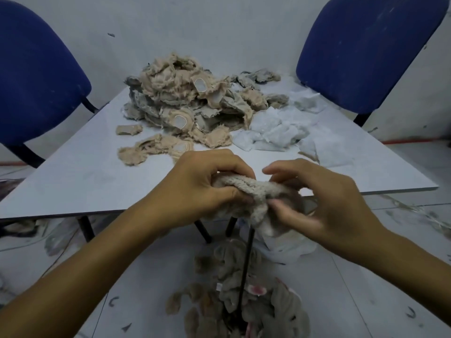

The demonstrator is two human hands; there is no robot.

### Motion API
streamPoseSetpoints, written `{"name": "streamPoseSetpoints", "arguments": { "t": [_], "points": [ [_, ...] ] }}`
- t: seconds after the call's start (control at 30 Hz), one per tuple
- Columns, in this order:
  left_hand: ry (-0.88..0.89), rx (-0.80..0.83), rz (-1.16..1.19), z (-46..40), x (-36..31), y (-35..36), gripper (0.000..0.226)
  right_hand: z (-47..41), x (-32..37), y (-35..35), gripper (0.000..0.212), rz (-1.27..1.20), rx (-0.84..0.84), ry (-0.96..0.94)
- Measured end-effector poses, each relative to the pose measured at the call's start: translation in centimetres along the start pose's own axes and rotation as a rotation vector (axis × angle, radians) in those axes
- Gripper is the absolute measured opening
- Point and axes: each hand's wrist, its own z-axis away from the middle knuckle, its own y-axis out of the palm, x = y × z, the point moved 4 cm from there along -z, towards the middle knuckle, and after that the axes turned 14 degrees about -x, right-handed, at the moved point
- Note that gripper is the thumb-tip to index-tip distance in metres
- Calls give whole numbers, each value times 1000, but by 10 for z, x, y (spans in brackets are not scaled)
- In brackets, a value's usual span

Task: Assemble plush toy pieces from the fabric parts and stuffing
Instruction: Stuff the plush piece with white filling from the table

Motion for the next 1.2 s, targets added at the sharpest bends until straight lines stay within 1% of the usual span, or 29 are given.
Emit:
{"name": "streamPoseSetpoints", "arguments": {
  "t": [0.07, 0.1, 0.13, 0.2, 0.27, 0.3, 0.33, 0.4, 0.43, 0.47, 0.53, 0.63, 0.77, 0.83, 0.9, 0.97, 1.03, 1.07, 1.13, 1.2],
  "points": [
    [25, -21, -22, 3, -3, 3, 20, -1, 2, -5, 25, 60, -44, -6],
    [29, -33, -30, 5, -5, 5, 21, -1, 3, -5, 19, 83, -23, -2],
    [23, -43, -25, 7, -6, 8, 22, 1, 4, -4, 22, 100, 22, 31],
    [4, -49, 5, 9, -7, 11, 22, 9, 5, 1, 41, 138, 122, 123],
    [5, -39, 8, 8, -8, 13, 23, 14, 11, 4, 51, 223, 175, 99],
    [21, -45, 0, 7, -8, 14, 23, 16, 13, 4, 52, 243, 174, 68],
    [39, -63, -5, 6, -9, 13, 22, 15, 14, 2, 50, 234, 144, 53],
    [50, -120, 0, 4, -11, 12, 22, 12, 16, -5, 45, 213, 22, 9],
    [45, -139, 2, 2, -12, 11, 21, 10, 17, -8, 38, 211, -28, -41],
    [36, -136, 1, 1, -11, 11, 20, 9, 17, -9, 31, 203, -43, -85],
    [-13, -72, 11, 0, -8, 14, 18, 7, 12, -9, 22, 157, -11, -81],
    [-78, -14, 34, 2, -4, 18, 20, 9, 1, -1, 20, 141, 43, -13],
    [-153, 77, -31, 3, 3, 21, 27, 15, 4, 13, 13, 127, 34, 21],
    [-188, 119, -23, 4, 7, 20, 24, 14, 5, 18, 10, 110, 62, 23],
    [-216, 88, 46, 5, 6, 19, 23, 11, 2, 16, 14, 77, 95, 56],
    [-218, -33, 151, 5, 2, 15, 28, 7, -2, 7, 35, 5, 92, 157],
    [-146, -136, 187, 3, -3, 11, 27, 5, 0, 3, 52, -15, 73, 197],
    [-100, -156, 175, 2, -6, 10, 23, 5, 5, 4, 58, 32, 77, 157],
    [-52, -157, 156, 3, -8, 12, 22, 8, 11, 7, 57, 142, 71, 51],
    [-39, -146, 165, 5, -9, 13, 24, 15, 10, 6, 46, 148, -13, 14]
  ]
}}
